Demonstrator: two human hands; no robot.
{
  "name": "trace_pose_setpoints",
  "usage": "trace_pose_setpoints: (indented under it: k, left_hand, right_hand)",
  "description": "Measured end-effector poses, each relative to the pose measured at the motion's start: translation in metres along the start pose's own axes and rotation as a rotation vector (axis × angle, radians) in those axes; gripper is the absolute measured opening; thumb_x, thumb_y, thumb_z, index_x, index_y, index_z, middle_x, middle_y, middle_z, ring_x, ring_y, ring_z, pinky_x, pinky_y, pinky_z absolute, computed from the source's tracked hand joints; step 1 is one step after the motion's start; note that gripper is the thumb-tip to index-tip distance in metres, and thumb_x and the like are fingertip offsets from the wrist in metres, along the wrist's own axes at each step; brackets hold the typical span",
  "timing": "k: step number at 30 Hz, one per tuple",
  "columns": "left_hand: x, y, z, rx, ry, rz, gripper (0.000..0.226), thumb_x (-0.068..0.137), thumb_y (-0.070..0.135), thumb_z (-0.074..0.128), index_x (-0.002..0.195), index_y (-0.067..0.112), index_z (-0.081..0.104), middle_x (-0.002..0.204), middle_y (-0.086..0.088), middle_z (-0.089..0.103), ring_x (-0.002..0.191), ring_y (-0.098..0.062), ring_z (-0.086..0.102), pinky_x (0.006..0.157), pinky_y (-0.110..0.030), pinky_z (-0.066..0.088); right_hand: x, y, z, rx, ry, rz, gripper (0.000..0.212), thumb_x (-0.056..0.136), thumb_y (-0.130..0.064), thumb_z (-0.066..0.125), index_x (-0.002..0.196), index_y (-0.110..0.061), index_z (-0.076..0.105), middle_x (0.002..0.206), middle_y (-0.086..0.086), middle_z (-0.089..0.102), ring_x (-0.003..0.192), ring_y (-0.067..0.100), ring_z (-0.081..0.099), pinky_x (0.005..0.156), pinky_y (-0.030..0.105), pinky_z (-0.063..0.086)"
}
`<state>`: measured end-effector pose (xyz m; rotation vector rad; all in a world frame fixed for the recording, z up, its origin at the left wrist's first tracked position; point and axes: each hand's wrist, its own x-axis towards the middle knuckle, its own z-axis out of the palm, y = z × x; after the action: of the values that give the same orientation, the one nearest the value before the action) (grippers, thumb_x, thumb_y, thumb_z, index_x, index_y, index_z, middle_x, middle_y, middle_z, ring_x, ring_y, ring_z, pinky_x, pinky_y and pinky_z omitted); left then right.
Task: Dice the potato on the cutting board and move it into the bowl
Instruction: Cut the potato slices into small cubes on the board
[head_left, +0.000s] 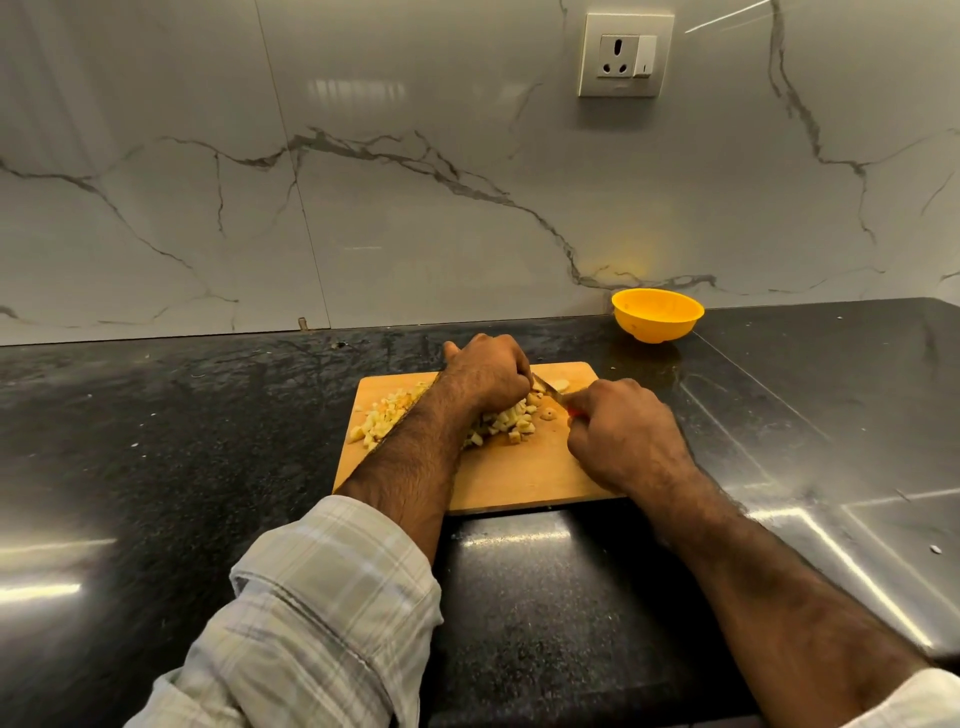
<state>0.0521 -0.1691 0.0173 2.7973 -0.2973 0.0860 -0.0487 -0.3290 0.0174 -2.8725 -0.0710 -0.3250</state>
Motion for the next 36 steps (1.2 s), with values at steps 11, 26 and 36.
trace_pose_setpoints:
  k: [11, 26, 36]
  left_hand:
    - [0.004, -0.004, 0.003, 0.008, -0.03, -0.009, 0.015, 0.096, 0.032, 0.067, 0.098, 0.04, 0.08, 0.127, 0.013, 0.068, 0.137, -0.02, 0.044, 0.117, -0.066, 0.018]
    - [0.006, -0.004, 0.004, 0.052, -0.017, -0.016, 0.014, 0.097, 0.035, 0.069, 0.103, 0.038, 0.081, 0.124, 0.014, 0.069, 0.135, -0.019, 0.045, 0.115, -0.066, 0.02]
    - [-0.008, -0.022, -0.021, -0.28, 0.32, 0.074, 0.014, 0.091, 0.026, 0.065, 0.094, 0.031, 0.078, 0.093, 0.018, 0.071, 0.098, -0.011, 0.062, 0.104, -0.052, 0.029]
  right_hand:
    - [0.012, -0.005, 0.008, 0.0, -0.039, -0.002, 0.035, 0.099, -0.028, 0.058, 0.132, -0.028, 0.069, 0.115, 0.001, 0.069, 0.097, 0.019, 0.063, 0.082, 0.039, 0.061]
    - [0.013, -0.013, 0.005, -0.092, -0.146, -0.008, 0.031, 0.097, -0.031, 0.062, 0.127, -0.025, 0.065, 0.108, -0.001, 0.059, 0.098, 0.019, 0.059, 0.087, 0.041, 0.059]
    - [0.011, 0.042, 0.005, 0.174, 0.092, 0.124, 0.037, 0.096, -0.037, 0.067, 0.131, -0.026, 0.072, 0.129, 0.003, 0.072, 0.115, 0.023, 0.065, 0.098, 0.042, 0.058]
